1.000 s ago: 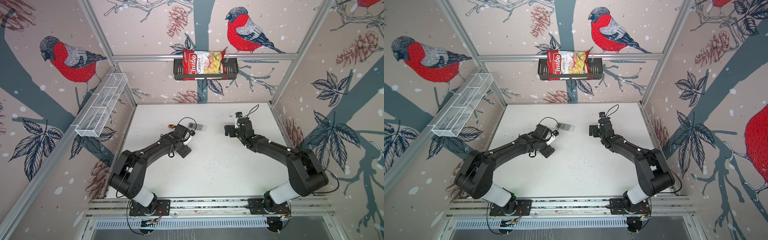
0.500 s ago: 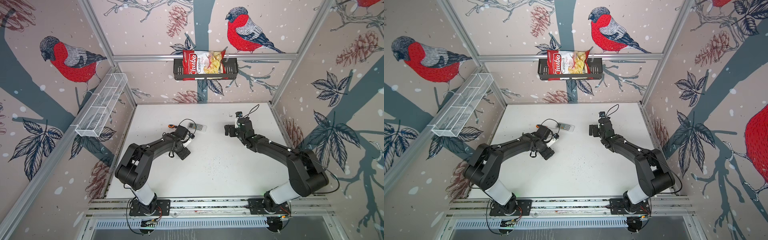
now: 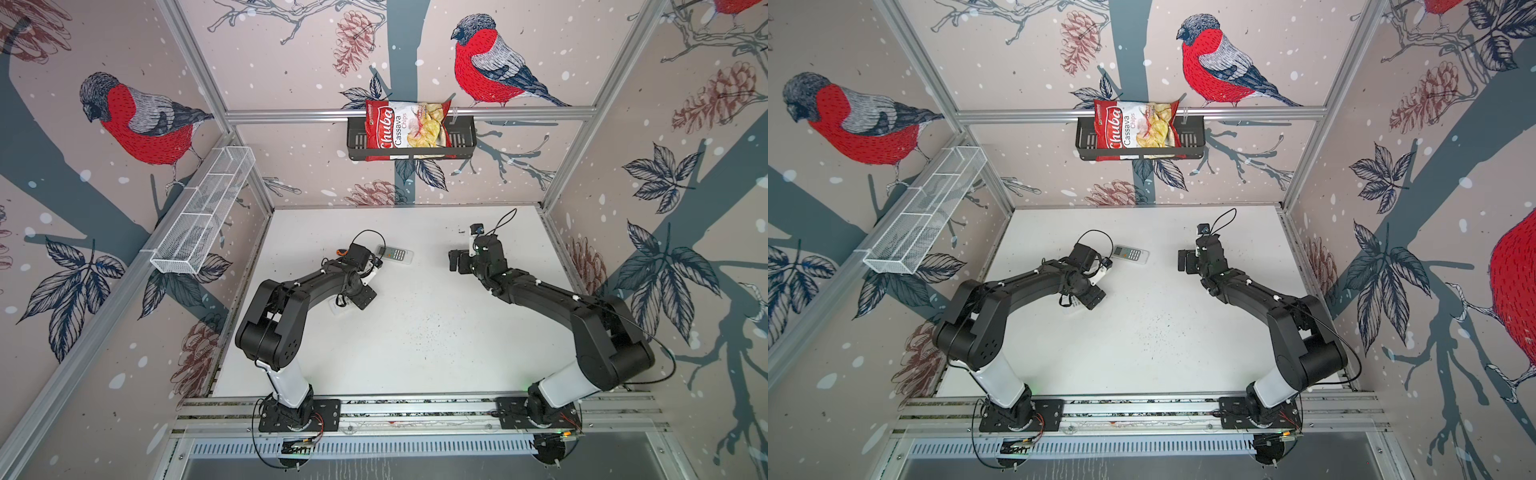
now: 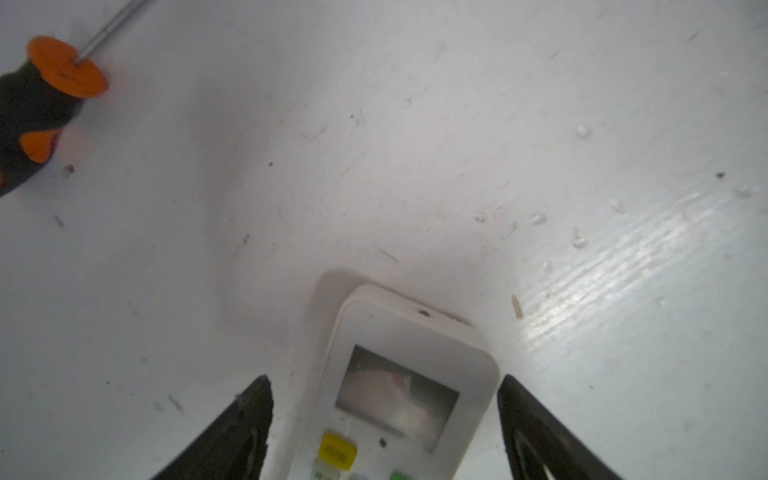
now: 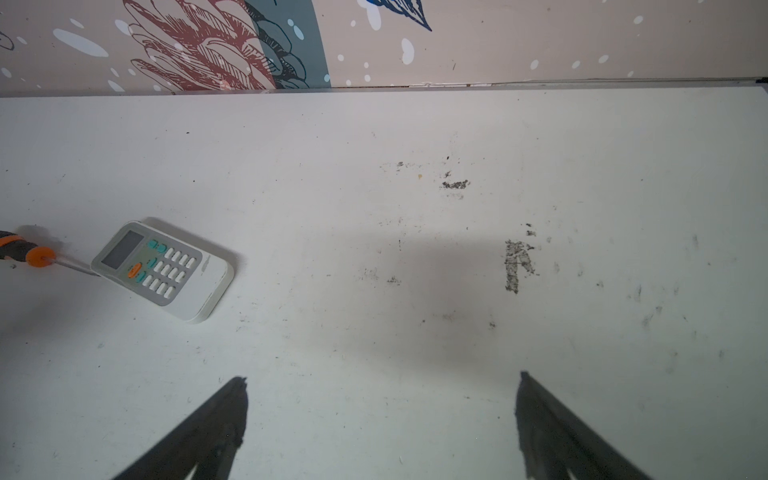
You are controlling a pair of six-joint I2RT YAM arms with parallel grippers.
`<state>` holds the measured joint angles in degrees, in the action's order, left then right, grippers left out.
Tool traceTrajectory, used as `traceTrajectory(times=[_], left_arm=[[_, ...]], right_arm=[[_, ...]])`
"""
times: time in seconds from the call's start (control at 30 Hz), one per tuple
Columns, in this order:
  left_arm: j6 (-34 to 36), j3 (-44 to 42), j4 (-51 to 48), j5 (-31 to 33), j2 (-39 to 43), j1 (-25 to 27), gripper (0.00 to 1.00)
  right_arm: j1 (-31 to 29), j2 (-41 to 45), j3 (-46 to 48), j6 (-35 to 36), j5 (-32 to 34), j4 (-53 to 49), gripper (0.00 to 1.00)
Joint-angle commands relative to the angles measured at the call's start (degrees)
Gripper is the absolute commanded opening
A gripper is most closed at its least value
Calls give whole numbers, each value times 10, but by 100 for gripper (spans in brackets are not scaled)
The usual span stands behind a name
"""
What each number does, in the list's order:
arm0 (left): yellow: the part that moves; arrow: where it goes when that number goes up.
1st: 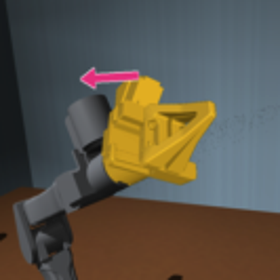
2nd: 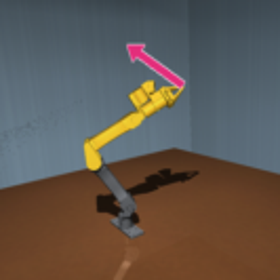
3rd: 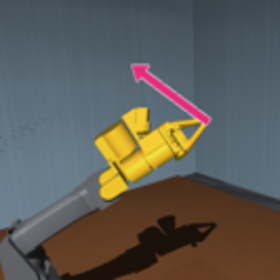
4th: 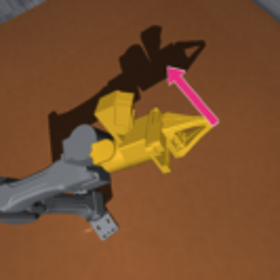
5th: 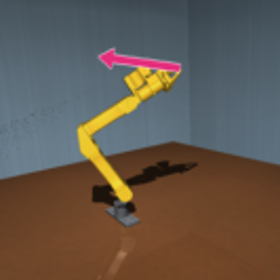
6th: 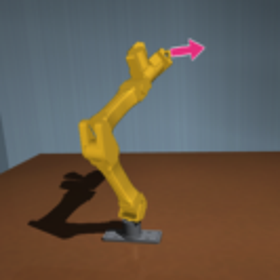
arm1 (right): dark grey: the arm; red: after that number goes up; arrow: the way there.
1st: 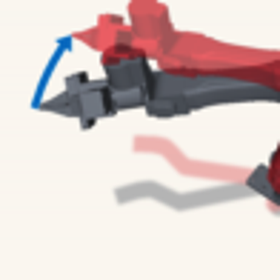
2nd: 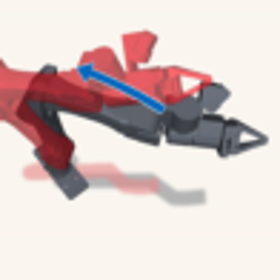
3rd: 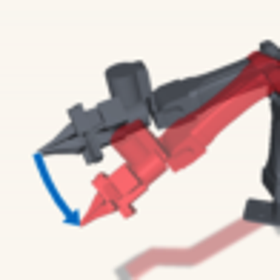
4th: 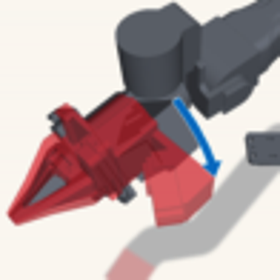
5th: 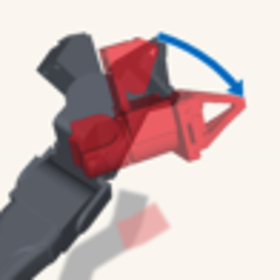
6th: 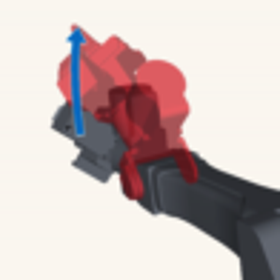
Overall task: Unload the batteries from the remote control
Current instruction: 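Close the left gripper on the white remote's end and lift it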
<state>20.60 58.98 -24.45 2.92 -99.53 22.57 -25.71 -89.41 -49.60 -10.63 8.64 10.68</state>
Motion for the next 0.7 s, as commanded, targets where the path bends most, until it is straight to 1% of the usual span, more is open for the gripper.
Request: traceTrajectory(times=[0.0, 0.2, 0.4, 0.53, 0.6, 0.67], left_arm=[[-12, 9, -6, -18, -7, -7, 83], [-25, 19, -11, -21, -21, -14, 81], [-39, 56, -48, -39, -66, -14, 73], [-46, 61, -54, -38, -74, -15, 66], [-47, 59, -54, -35, -68, -16, 65], [-48, 52, -50, -32, -56, -17, 69]], right_arm=[[0, -4, -4, -1, 2, 8, 99], [0, -2, -4, -2, 2, 8, 99], [-1, 4, -4, -2, 10, 1, 99], [-1, 8, -2, -1, 12, 0, 99], [-1, 8, -2, -2, 11, 0, 99], [-2, 8, -3, -2, 9, 0, 99]])
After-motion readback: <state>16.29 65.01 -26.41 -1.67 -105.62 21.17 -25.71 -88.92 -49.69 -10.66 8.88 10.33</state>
